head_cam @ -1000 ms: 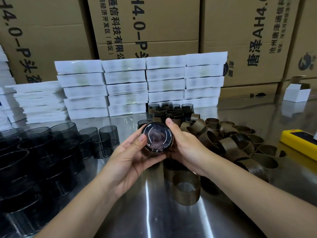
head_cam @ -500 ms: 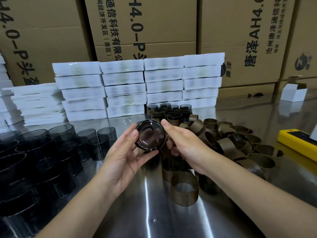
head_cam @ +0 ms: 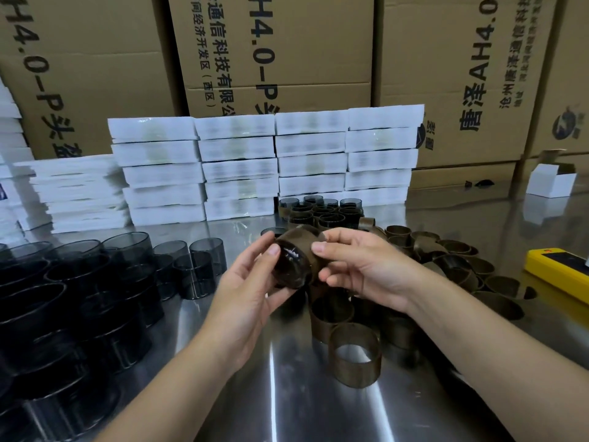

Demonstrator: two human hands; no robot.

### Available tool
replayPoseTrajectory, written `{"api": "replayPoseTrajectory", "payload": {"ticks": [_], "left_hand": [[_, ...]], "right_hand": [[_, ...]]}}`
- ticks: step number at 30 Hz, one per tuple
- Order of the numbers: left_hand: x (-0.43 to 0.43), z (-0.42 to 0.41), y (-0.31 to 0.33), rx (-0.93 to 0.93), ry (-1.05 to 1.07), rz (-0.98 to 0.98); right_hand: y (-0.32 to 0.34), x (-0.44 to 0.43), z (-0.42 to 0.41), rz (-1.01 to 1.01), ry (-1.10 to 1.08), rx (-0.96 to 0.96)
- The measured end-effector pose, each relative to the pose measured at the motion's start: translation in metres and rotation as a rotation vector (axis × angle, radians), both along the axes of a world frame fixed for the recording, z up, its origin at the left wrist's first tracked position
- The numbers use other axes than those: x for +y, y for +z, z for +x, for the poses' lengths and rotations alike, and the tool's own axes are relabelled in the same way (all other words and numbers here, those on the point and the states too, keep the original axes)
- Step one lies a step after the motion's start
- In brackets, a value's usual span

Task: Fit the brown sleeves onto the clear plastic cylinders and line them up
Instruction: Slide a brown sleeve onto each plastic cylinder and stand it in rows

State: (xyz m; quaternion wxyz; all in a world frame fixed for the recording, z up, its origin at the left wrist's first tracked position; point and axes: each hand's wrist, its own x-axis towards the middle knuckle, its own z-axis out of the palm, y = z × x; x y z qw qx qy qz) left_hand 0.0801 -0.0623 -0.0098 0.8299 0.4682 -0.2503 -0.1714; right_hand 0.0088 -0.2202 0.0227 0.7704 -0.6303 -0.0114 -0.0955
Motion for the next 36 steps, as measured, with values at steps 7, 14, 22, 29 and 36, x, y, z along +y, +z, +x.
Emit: {"api": "replayPoseTrajectory", "payload": {"ticks": [7, 14, 22, 29, 36], "left_hand": [[-0.003, 0.016, -0.002, 0.001, 0.312, 0.143], [0.001, 0.024, -0.003, 0.082, 0.380, 0.235], [0.004, 0.018, 0.000, 0.039, 0.329, 0.325], [0.003, 0.016, 0.001, -0.003, 0.280, 0.386], [0.004, 0.016, 0.000, -0.069, 0.270, 0.451]], "right_hand": [[0.047, -0.033, 0.031, -0.149, -0.523, -0.149], [0.042, -0.062, 0.069, -0.841, -0.608, 0.187], [0.027, -0.044, 0.093, -0.992, -0.501, 0.260], [0.008, -0.035, 0.104, -1.113, -0.414, 0.302], [0.009, -0.023, 0.101, -1.252, -0.410, 0.322]]}}
